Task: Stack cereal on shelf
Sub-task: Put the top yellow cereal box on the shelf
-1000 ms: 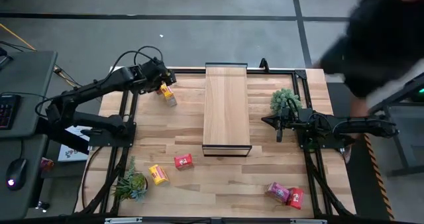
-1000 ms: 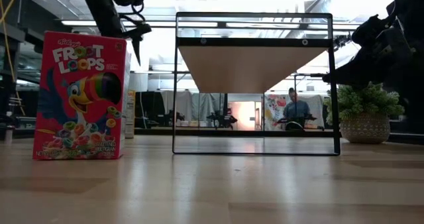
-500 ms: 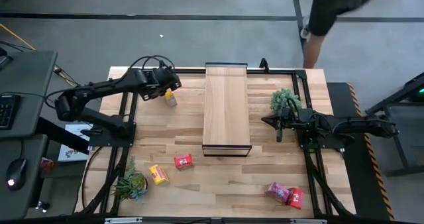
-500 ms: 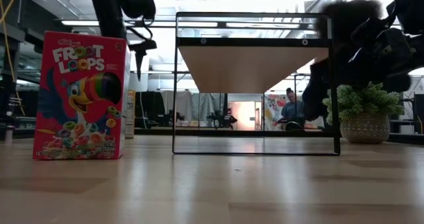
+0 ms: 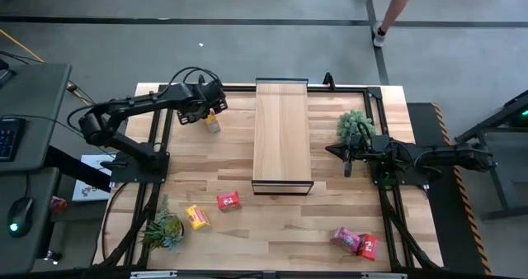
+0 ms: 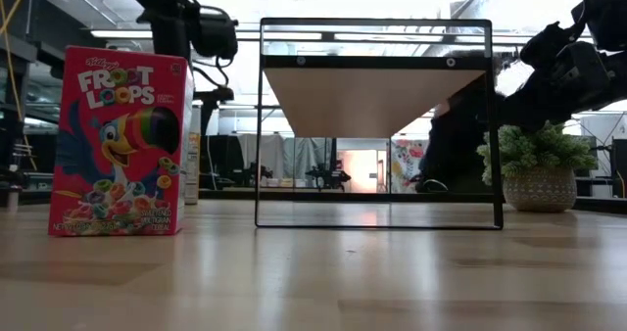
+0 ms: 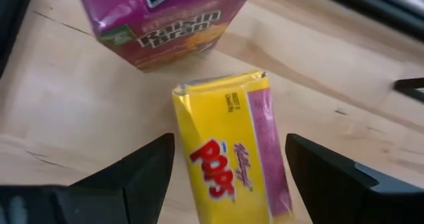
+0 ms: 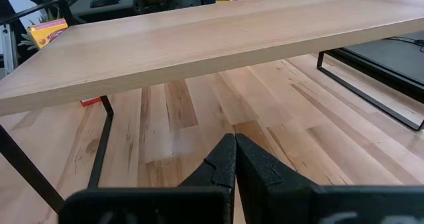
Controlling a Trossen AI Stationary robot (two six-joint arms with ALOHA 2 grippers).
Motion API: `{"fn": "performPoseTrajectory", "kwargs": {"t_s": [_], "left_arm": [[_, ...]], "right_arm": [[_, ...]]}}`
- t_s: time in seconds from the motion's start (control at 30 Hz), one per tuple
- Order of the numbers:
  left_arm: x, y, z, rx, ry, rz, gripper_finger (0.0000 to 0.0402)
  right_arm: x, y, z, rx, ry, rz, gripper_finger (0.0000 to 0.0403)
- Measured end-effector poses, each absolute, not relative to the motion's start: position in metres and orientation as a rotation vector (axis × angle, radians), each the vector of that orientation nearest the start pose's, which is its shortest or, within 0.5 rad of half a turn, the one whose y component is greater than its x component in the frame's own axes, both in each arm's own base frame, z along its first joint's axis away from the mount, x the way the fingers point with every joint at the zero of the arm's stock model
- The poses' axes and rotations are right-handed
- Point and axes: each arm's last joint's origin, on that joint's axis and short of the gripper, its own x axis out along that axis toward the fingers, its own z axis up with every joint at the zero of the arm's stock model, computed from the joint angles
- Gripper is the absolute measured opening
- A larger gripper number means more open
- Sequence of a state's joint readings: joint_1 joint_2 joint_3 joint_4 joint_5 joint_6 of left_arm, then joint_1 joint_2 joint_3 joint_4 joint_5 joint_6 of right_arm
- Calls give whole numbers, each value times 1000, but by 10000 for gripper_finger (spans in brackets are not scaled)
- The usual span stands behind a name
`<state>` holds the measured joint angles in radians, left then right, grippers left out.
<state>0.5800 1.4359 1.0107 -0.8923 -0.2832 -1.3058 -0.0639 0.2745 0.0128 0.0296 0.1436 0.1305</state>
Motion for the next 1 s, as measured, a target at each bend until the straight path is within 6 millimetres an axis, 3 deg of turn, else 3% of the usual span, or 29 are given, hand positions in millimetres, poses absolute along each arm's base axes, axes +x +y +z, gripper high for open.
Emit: {"fn": "performPoseTrajectory", "kwargs": {"t_s": [0.13, 0.33, 0.67, 0.8, 1.0], "left_arm": [[214, 156, 215, -1253, 716, 1508, 280], [217, 160, 213, -1265, 685, 1494, 267], [219, 158, 219, -1287, 659, 1458, 152], [215, 156, 252, -1245, 560, 1377, 121], [203, 167, 350, -1082, 268, 1167, 111]], "right_arm": [[111, -11, 147, 120, 219, -221, 0], [111, -11, 147, 120, 219, -221, 0], [111, -11, 147, 120, 219, -221, 0], [111, -11, 147, 120, 219, -221, 0], [111, -11, 147, 120, 219, -221, 0]]}}
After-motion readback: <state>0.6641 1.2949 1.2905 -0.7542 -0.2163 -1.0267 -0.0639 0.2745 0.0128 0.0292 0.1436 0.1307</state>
